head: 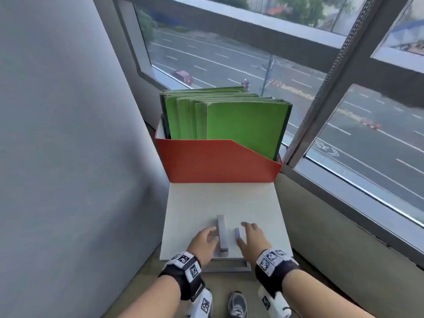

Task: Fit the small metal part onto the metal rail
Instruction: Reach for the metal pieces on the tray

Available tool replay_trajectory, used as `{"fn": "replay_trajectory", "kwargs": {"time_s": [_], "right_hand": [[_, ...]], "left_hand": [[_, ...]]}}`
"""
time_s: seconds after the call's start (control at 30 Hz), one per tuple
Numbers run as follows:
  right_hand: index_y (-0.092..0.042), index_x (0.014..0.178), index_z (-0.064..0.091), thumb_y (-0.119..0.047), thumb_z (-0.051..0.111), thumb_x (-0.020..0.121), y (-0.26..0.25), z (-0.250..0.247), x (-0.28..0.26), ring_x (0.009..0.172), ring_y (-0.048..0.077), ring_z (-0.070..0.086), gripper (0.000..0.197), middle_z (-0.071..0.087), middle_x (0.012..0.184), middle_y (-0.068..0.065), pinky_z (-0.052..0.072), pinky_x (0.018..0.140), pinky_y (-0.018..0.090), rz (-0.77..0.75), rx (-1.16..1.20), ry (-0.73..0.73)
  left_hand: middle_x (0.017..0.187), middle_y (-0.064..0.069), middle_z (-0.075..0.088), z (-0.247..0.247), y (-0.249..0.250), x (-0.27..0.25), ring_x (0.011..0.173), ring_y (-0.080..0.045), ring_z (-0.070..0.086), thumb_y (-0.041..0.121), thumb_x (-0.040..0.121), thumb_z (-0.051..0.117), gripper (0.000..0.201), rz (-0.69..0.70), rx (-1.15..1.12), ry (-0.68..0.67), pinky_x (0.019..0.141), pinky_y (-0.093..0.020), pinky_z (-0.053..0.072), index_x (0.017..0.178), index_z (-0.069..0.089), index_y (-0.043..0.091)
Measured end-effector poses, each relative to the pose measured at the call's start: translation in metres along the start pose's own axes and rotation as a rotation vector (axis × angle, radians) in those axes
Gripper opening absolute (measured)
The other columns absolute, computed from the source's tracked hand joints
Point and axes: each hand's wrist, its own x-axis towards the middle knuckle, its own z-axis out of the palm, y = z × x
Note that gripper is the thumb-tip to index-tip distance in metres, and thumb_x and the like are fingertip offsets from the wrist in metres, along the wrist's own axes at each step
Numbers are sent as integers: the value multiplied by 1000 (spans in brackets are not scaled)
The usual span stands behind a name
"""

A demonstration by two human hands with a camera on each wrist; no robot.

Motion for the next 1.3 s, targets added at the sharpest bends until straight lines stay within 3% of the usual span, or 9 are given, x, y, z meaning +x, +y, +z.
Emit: {"fn": "replay_trajectory", "kwargs": {"time_s": [0.17,0.27,0.47,0.6,0.77,0.87,1.03,1.2,1.3], "right_hand": [[-15,146,17,-13,45,90,-57,18,9,126,36,42,63,30,143,17,43,98,43,-43,-103,-95],[-11,148,20,-9,41,91,-65,25,16,133,39,28,60,6,157,14,47,96,42,-87,-308,-122],[-9,149,-3,2,40,90,-66,27,15,129,33,37,75,13,153,16,44,95,35,-65,-304,-122],[-22,148,-2,1,49,84,-73,23,19,69,22,53,85,29,144,22,47,81,37,-59,-127,-128],[-17,145,16,-14,46,91,-85,7,13,112,34,52,61,43,133,19,46,90,39,-112,156,-4],[-13,147,8,-13,39,92,-84,-6,12,100,27,52,63,38,137,18,49,91,38,-154,130,23],[-12,149,-4,-10,40,93,-73,-26,13,94,36,63,72,40,132,22,51,82,41,-176,94,43],[-10,149,-6,-12,44,92,-68,-41,16,104,37,59,76,49,128,24,46,85,39,-170,33,-12],[-7,149,4,-14,45,92,-69,-59,20,106,36,58,71,53,124,25,46,85,38,-154,0,-76]], "left_hand": [[125,-7,65,6,-4,6,116,-21,59,10,95,42,31,-25,-237,18,104,-31,44,117,61,18],[131,-6,63,4,-14,6,120,-21,58,14,94,40,35,-77,-277,2,109,-40,43,123,59,19],[135,-2,57,-7,-26,4,125,-18,53,25,96,43,41,-118,-216,59,110,-33,39,135,51,15],[109,-7,67,-15,-21,17,98,-21,63,28,98,39,35,-165,-366,75,98,-41,51,121,60,11],[90,-11,71,-23,9,35,82,-24,65,38,95,35,39,-169,-530,33,78,-36,54,92,66,15],[73,-3,68,-21,24,44,60,-16,61,45,95,35,41,-185,-666,-9,47,-22,44,94,66,19],[69,2,64,-12,44,54,46,-7,58,48,97,35,38,-186,-805,-100,37,-14,39,106,58,20],[63,3,66,-3,47,65,47,-9,61,48,97,34,37,-158,-827,-101,39,-15,42,95,59,20],[84,-6,74,-4,47,65,75,-18,69,46,98,29,38,-151,-732,-50,64,-29,56,93,61,27]]}}
